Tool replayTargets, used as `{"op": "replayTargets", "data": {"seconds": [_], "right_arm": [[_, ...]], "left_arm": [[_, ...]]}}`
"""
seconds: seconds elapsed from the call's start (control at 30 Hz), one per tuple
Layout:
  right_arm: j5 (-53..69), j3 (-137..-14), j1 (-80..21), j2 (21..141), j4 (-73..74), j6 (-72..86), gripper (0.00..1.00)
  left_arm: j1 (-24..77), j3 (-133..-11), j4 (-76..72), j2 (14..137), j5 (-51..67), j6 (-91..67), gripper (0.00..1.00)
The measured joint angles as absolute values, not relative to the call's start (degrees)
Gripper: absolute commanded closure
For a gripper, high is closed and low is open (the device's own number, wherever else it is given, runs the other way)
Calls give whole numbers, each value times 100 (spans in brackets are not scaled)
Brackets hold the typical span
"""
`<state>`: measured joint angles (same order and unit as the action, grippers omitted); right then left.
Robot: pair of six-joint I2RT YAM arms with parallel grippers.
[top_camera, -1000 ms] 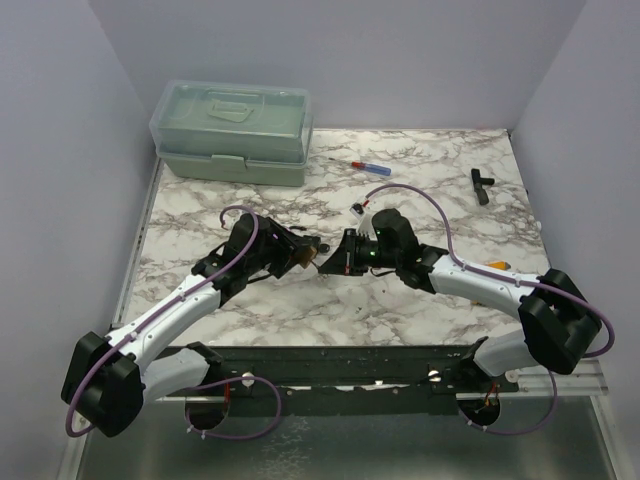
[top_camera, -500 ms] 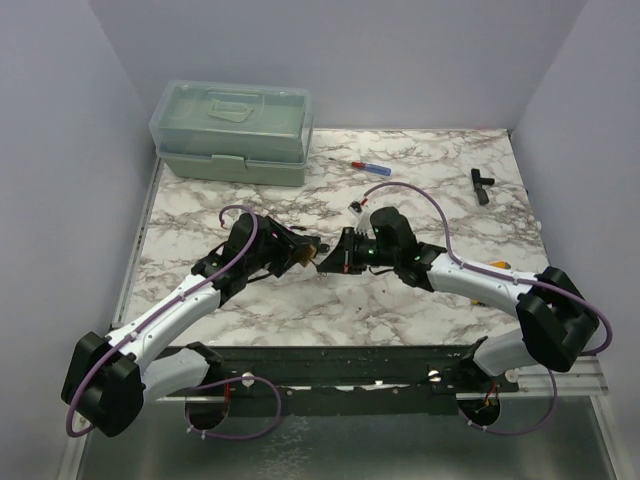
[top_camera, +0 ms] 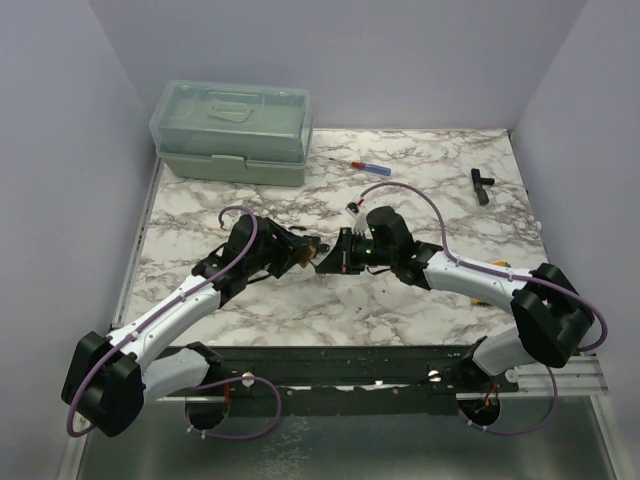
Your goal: Unlock with the key
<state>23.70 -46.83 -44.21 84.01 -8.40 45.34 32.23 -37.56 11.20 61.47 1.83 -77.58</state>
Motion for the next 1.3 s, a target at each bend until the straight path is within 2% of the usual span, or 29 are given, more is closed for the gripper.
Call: {"op": "replayTargets", "data": {"seconds": [0.23, 0.87, 1.3], "right_arm": [[2265, -4862, -4471, 8401, -572, 4344, 100], [1002, -5535, -5030, 8637, 397, 3446, 100], [860, -5728, -5065, 8593, 742, 3275, 100]], "left_arm": [[3223, -3726, 1039, 6147, 183, -7773, 100], [3162, -3726, 991, 6149, 132, -7902, 100], [3162, -3723, 864, 6145, 274, -7566, 100]]}}
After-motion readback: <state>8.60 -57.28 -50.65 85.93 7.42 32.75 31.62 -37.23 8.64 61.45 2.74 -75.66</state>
